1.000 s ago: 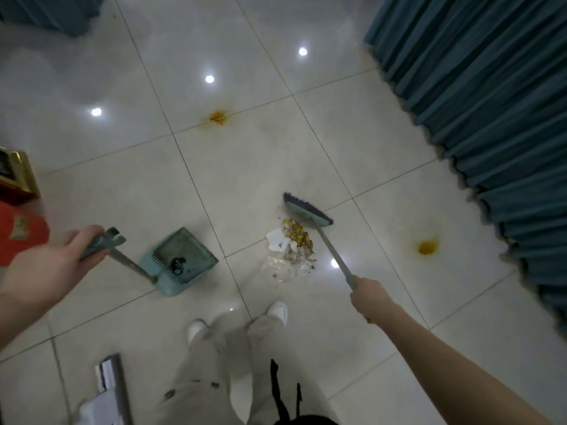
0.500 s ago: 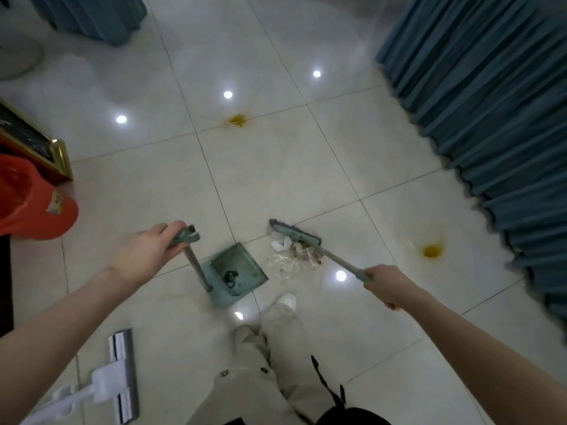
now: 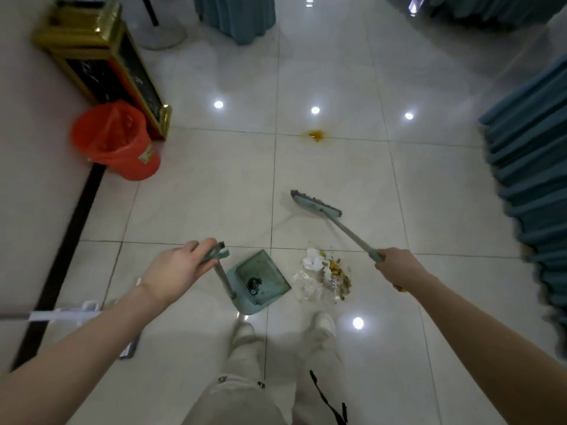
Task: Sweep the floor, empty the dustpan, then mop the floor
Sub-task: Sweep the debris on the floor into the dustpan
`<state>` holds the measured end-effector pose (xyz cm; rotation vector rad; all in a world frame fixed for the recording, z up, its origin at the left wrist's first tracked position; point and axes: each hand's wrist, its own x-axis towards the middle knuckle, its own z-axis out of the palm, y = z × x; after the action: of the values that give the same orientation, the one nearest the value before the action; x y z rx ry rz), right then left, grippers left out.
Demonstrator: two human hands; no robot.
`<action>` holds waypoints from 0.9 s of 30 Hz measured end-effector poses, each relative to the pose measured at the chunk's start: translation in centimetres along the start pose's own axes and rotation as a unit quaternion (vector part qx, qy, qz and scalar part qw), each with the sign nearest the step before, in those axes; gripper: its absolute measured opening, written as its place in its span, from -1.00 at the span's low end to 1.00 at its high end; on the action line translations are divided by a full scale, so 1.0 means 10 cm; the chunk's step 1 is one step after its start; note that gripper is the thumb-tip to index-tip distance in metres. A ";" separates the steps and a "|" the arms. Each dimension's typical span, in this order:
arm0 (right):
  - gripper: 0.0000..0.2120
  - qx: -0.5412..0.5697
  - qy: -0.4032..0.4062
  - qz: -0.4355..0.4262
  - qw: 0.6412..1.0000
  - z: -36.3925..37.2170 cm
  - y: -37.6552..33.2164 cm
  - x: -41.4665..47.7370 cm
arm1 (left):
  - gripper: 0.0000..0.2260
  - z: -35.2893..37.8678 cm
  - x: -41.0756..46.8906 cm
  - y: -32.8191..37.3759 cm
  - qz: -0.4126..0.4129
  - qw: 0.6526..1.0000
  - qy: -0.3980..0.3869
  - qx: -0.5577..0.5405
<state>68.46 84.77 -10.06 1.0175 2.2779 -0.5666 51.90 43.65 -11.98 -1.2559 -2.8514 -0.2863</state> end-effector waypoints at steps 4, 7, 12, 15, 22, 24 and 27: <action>-0.72 -0.079 -0.015 -0.078 0.994 -0.20 -0.13 0.35 | -0.66 0.01 -0.21 0.26 -0.082 0.997 -0.002 0.004; -0.71 -0.124 -0.031 -0.145 0.981 -0.26 -0.27 0.63 | -0.54 0.03 -0.38 0.50 -0.145 0.989 0.002 0.011; -0.69 -0.205 -0.052 -0.265 0.941 -0.12 -0.91 1.12 | -0.60 0.09 -0.66 1.03 -0.273 0.962 0.001 0.016; -0.63 -0.248 -0.046 -0.300 0.920 0.14 -1.37 1.34 | -0.66 0.17 -0.81 1.40 -0.331 0.943 0.010 0.000; -0.64 -0.328 -0.065 -0.347 0.876 0.44 -1.47 1.51 | -0.57 0.20 -1.31 1.79 -0.430 0.901 -0.048 0.012; -0.65 -0.332 -0.078 -0.360 0.868 0.37 -1.18 1.53 | -0.58 0.18 -1.41 1.81 -0.435 0.899 -0.051 0.010; -0.64 -0.391 -0.094 -0.361 0.842 0.16 -0.60 1.51 | -0.59 0.13 -1.54 1.83 -0.433 0.900 -0.049 0.010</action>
<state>56.15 88.07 -20.27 -0.3027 2.3095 0.0388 75.77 44.72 -11.58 0.0942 -3.2833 -0.1861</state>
